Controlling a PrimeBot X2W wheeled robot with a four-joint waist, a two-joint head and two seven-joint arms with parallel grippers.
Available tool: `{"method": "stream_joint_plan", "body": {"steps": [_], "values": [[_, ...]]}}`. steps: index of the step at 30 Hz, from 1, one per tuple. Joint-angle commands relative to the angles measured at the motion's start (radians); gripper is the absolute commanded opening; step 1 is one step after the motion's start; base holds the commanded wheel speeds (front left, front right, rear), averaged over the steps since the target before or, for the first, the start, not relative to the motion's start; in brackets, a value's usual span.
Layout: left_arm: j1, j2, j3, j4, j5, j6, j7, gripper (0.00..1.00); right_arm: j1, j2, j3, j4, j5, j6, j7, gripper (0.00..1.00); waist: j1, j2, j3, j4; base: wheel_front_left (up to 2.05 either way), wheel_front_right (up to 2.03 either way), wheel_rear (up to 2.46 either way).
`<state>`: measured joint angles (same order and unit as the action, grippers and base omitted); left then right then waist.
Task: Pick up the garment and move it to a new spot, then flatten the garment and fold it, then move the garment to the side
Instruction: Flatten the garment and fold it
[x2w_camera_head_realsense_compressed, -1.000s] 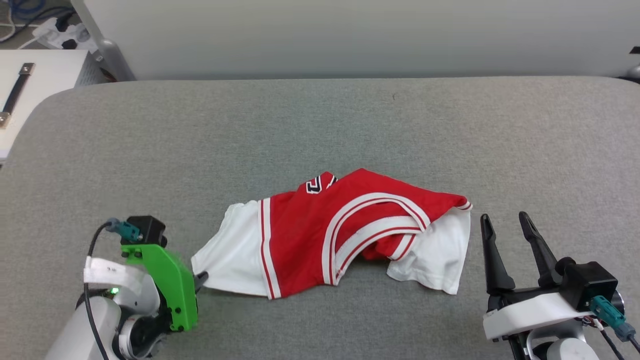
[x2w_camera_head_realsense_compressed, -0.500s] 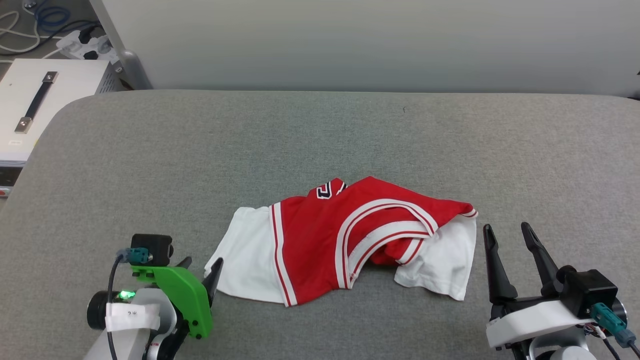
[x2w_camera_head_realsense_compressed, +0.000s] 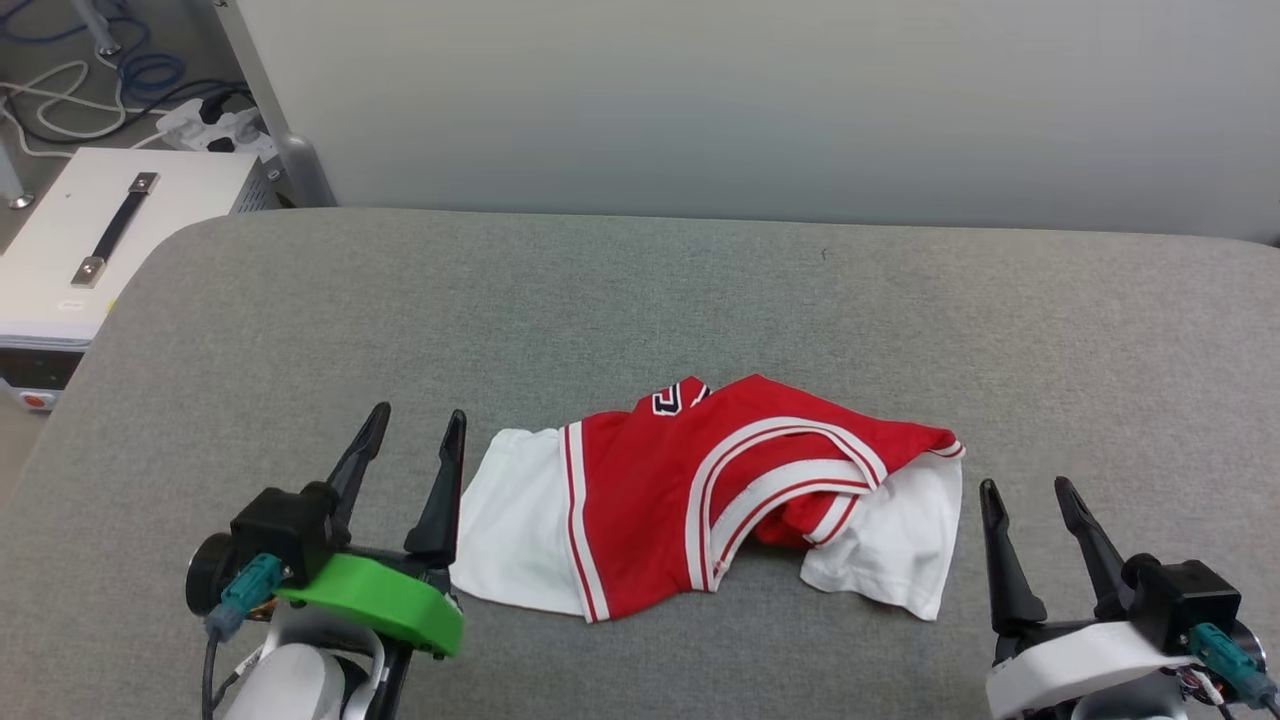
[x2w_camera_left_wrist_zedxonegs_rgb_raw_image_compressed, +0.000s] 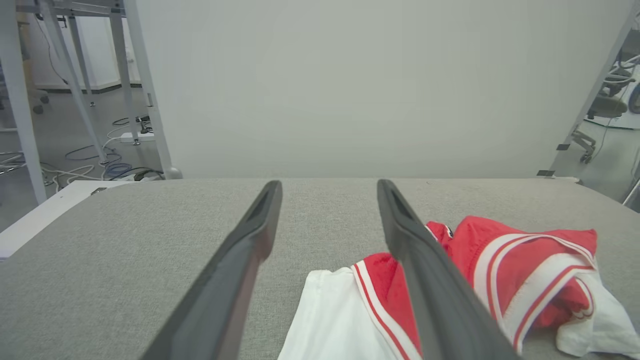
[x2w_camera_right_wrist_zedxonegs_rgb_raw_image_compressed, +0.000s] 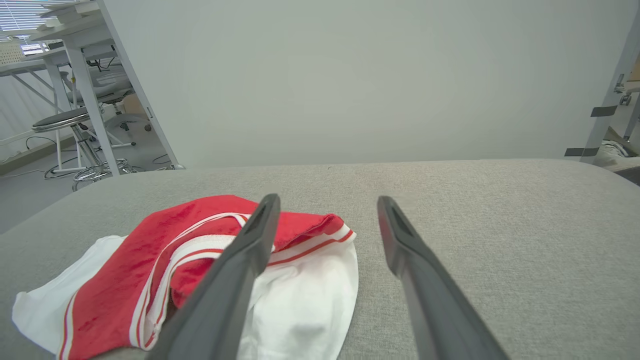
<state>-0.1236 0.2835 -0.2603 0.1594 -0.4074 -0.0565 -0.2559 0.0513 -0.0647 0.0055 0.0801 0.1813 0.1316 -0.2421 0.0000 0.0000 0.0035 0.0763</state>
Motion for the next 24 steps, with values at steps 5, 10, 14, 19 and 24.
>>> {"method": "stream_joint_plan", "body": {"steps": [5, 10, 14, 19, 24], "values": [[0.089, -0.068, 0.045, -0.096, 0.087, -0.029, -0.006, 1.0, 0.015, -0.035, 0.014, -0.004, 0.029, -0.001, 0.141, 1.0, 0.0, 0.0, 0.012, 0.017, 0.0, 0.0, 0.0], [0.108, -0.112, 0.065, -0.103, 0.119, -0.054, -0.006, 1.0, 0.014, -0.081, 0.005, -0.059, 0.097, -0.001, 0.393, 1.0, 0.0, 0.0, 0.024, 0.035, 0.0, 0.0, 0.0], [0.102, -0.132, 0.078, -0.102, 0.134, -0.066, -0.006, 1.0, -0.01, -0.101, -0.013, -0.115, 0.17, -0.001, 0.655, 1.0, 0.0, 0.0, 0.043, 0.047, 0.0, 0.0, 0.0], [0.076, -0.147, 0.073, -0.093, 0.144, -0.072, -0.006, 1.0, -0.063, -0.124, -0.05, -0.137, 0.179, -0.001, 0.99, 1.0, 0.0, 0.0, 0.075, 0.074, 0.0, 0.0, 0.0], [0.051, -0.154, 0.054, -0.088, 0.144, -0.074, -0.006, 1.0, -0.105, -0.121, -0.073, -0.142, 0.162, -0.001, 1.158, 1.0, 0.0, 0.0, 0.106, 0.109, 0.0, 0.0, 0.0]]}}
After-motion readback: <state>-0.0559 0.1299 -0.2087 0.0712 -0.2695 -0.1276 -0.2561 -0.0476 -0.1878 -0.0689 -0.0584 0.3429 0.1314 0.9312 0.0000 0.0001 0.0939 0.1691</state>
